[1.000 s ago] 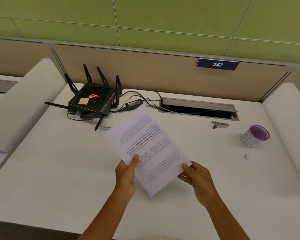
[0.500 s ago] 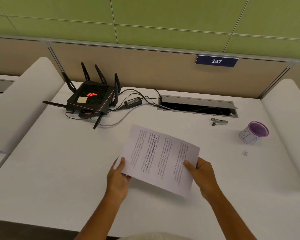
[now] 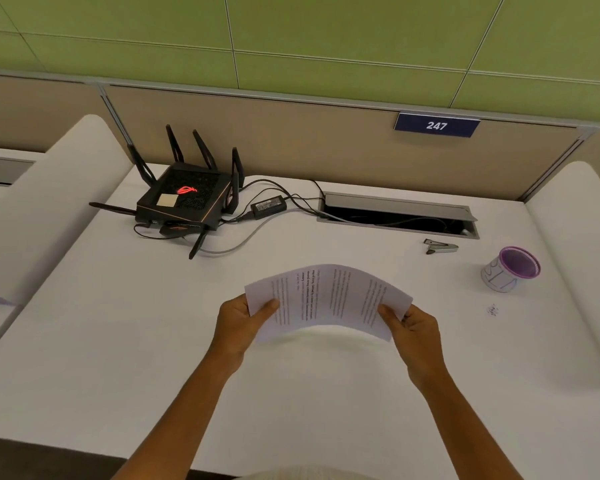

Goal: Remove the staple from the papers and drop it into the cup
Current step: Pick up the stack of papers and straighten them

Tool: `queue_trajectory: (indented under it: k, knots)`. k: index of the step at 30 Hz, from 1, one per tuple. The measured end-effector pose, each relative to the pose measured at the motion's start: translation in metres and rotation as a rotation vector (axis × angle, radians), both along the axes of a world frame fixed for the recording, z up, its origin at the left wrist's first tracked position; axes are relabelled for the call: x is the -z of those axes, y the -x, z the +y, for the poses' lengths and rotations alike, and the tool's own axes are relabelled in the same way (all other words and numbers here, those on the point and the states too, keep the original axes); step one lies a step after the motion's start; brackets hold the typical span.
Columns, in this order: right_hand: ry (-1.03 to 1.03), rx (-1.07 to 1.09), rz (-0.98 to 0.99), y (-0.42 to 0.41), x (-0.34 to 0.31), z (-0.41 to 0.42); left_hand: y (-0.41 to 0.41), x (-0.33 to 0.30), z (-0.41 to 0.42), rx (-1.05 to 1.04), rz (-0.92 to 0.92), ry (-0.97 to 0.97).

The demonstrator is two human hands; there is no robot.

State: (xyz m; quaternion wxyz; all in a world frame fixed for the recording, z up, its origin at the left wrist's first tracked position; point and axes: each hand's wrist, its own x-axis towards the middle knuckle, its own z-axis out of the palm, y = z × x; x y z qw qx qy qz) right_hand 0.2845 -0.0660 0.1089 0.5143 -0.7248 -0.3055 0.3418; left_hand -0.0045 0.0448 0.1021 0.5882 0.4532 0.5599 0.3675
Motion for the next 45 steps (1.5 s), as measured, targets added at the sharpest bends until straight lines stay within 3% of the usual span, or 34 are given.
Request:
queue_trajectory:
  k: [7, 20, 30, 40, 45]
  knots:
    - [0.084, 0.044, 0.033, 0.017, 0.035, -0.009, -0.01, 0.022, -0.026, -0.072, -0.005, 0.082]
    - [0.133, 0.033, 0.024, 0.016, 0.04, -0.01, -0.007, 0.035, -0.029, -0.078, 0.05, 0.103]
    - [0.125, -0.178, -0.081, -0.013, 0.003, 0.008, 0.01, 0.029, -0.021, -0.016, -0.014, 0.075]
    - [0.208, -0.483, -0.416, -0.028, -0.033, 0.041, 0.015, 0.013, 0.003, 0.401, 0.264, -0.091]
    - [0.234, -0.626, -0.521, -0.029, -0.043, 0.051, 0.0, 0.015, 0.011, 0.49, 0.379, -0.101]
